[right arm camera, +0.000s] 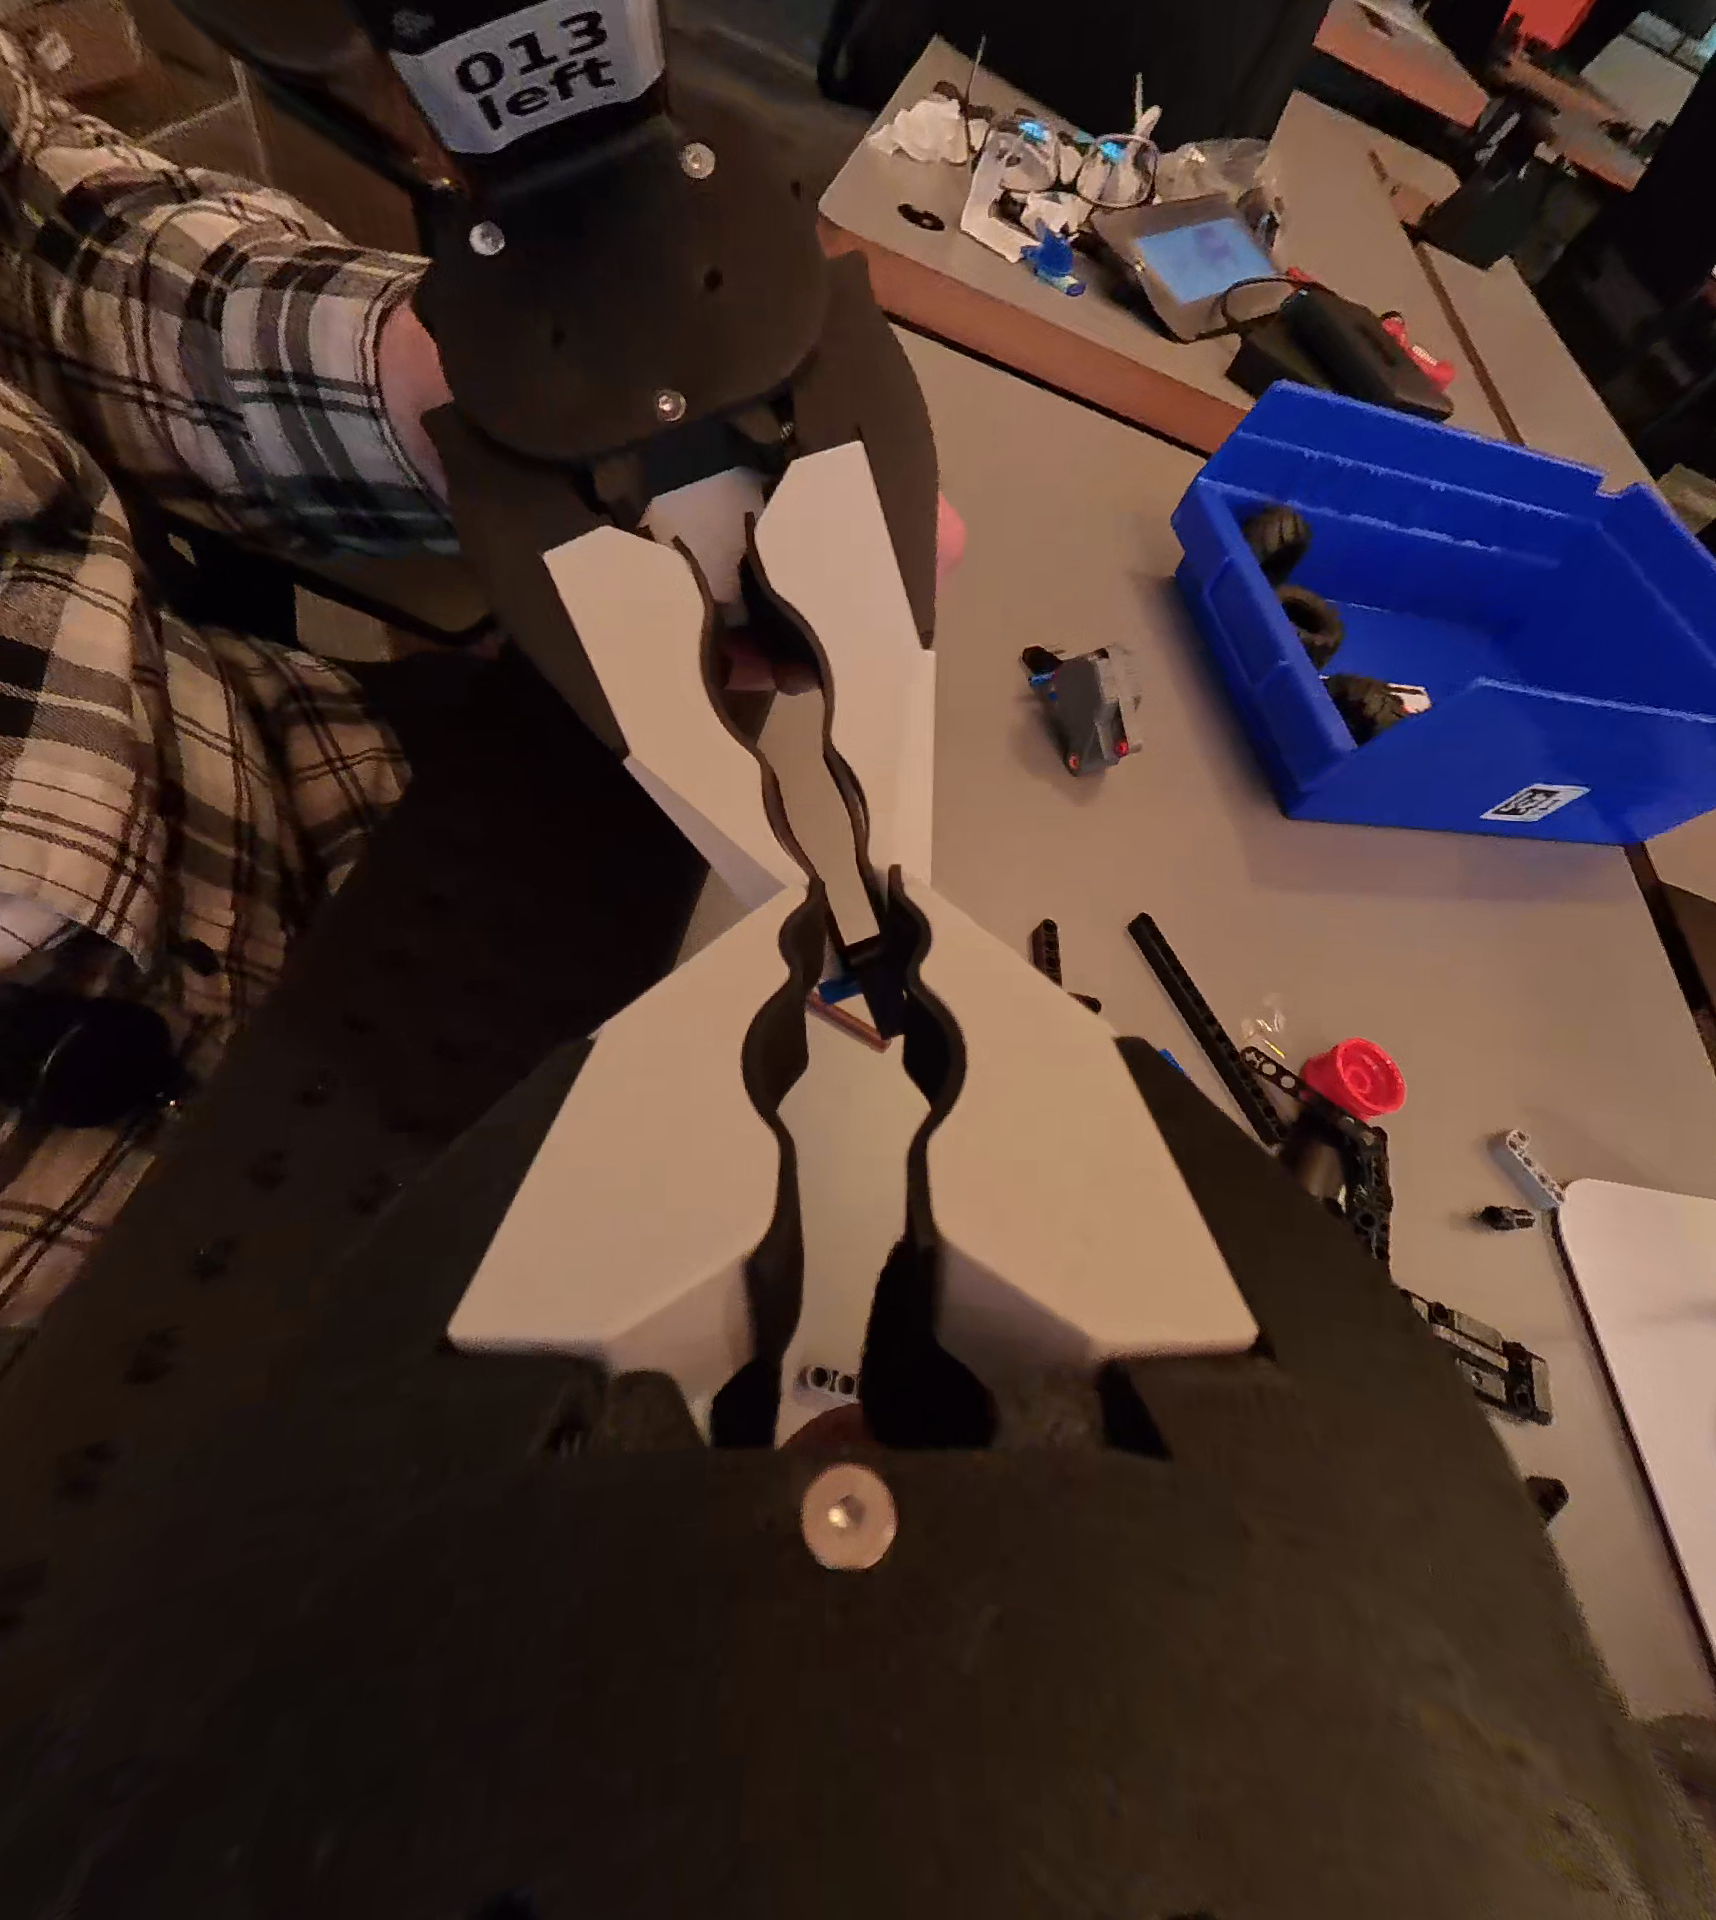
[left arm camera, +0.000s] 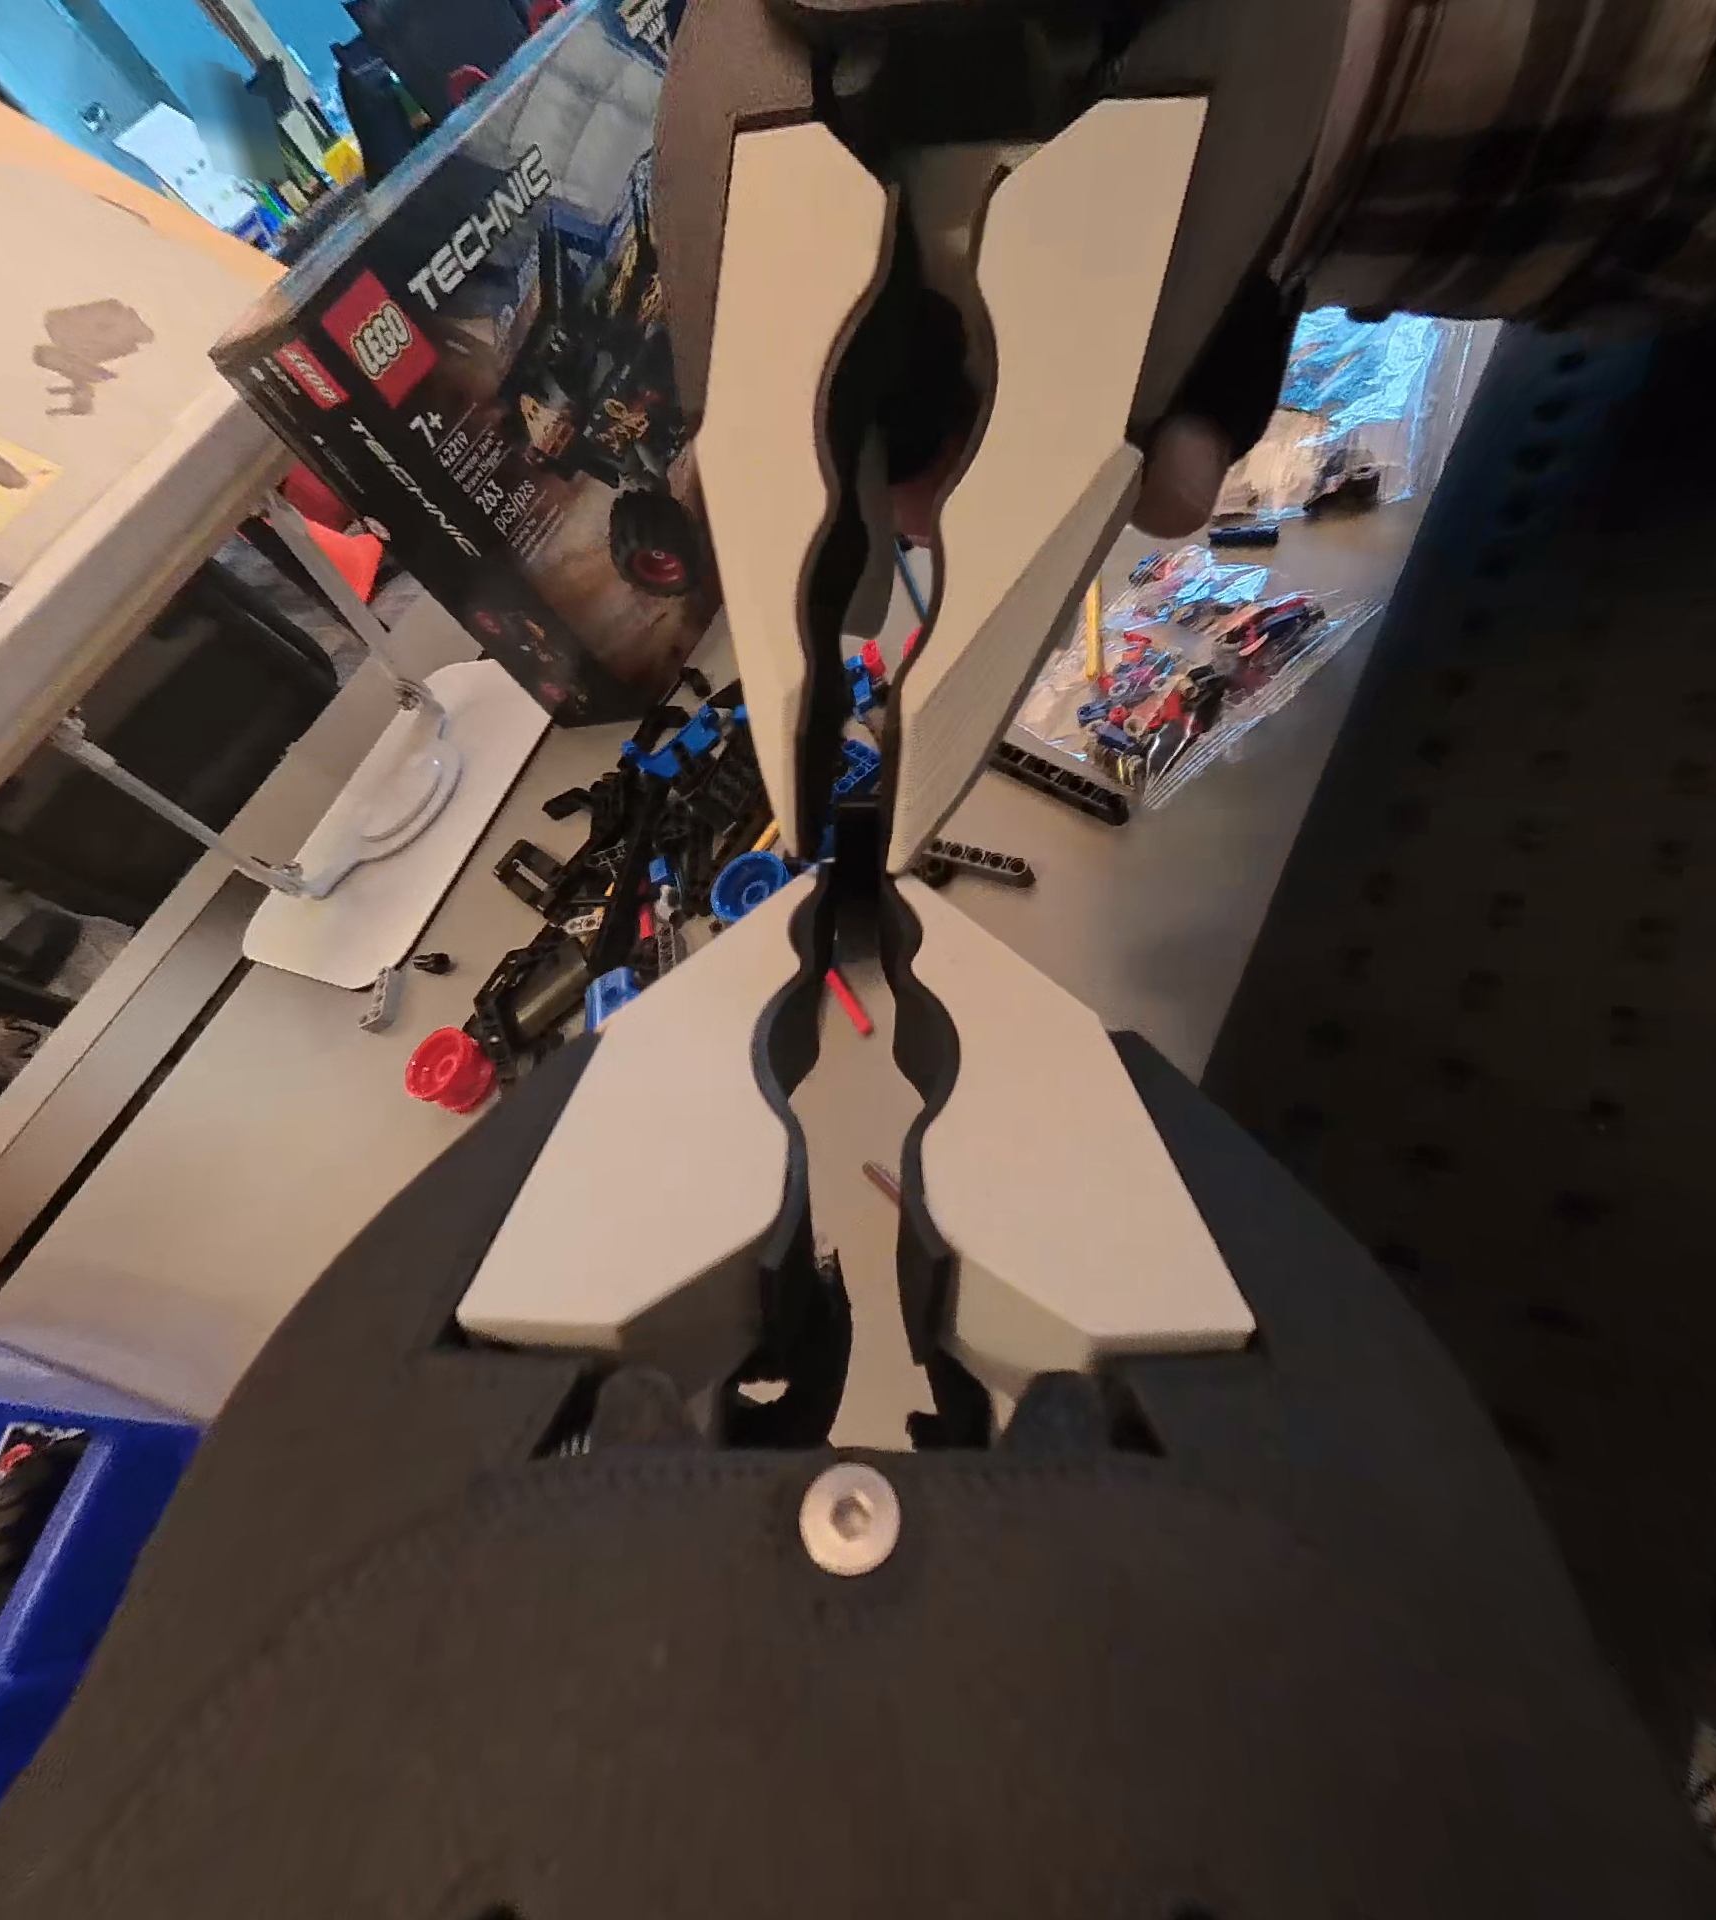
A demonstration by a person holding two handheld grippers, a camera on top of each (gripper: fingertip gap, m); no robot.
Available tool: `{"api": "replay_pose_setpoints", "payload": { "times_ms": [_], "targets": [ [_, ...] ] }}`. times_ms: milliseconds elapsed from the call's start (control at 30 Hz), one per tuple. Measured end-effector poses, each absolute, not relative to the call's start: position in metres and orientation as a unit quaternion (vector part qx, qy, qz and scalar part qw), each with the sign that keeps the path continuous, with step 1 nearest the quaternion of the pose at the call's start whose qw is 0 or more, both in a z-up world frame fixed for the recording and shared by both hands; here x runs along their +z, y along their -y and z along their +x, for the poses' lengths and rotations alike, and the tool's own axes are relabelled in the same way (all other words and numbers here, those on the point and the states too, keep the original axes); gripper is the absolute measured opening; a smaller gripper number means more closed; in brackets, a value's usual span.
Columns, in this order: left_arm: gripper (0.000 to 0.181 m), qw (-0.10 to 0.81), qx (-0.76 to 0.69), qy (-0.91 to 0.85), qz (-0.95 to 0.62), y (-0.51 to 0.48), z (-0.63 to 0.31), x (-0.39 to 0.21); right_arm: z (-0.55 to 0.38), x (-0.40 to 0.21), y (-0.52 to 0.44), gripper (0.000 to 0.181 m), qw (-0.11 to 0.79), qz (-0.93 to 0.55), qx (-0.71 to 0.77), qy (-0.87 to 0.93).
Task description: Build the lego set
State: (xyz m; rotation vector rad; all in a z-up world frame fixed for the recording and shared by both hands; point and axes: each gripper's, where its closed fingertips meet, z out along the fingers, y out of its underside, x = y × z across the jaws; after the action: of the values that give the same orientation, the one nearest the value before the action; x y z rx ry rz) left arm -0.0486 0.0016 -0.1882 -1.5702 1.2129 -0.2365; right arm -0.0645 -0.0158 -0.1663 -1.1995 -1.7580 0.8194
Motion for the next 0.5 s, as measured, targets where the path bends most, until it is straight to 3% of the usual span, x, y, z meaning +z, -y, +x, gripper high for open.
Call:
{"api": "replay_pose_setpoints", "payload": {
  "times_ms": [167, 233, 333, 500],
  "targets": [
    [0.005, 0.531, -0.093, -0.521, -0.662, -0.002, -0.056, -0.191, -0.072, -0.168, 0.014, 0.011, 0.398, -0.479, 0.329, 0.71],
    [0.005, 0.529, -0.078, -0.515, -0.67, -0.008, -0.062, -0.193, -0.074, -0.169, 0.017, 0.026, 0.386, -0.478, 0.35, 0.707],
    [0.005, 0.523, -0.086, -0.518, -0.672, -0.01, -0.063, -0.198, -0.077, -0.176, 0.01, 0.015, 0.396, -0.483, 0.332, 0.707],
    [0.005, 0.511, -0.092, -0.526, -0.674, -0.013, -0.061, -0.206, -0.076, -0.184, 0.008, 0.014, 0.391, -0.486, 0.34, 0.704]
  ]
}}
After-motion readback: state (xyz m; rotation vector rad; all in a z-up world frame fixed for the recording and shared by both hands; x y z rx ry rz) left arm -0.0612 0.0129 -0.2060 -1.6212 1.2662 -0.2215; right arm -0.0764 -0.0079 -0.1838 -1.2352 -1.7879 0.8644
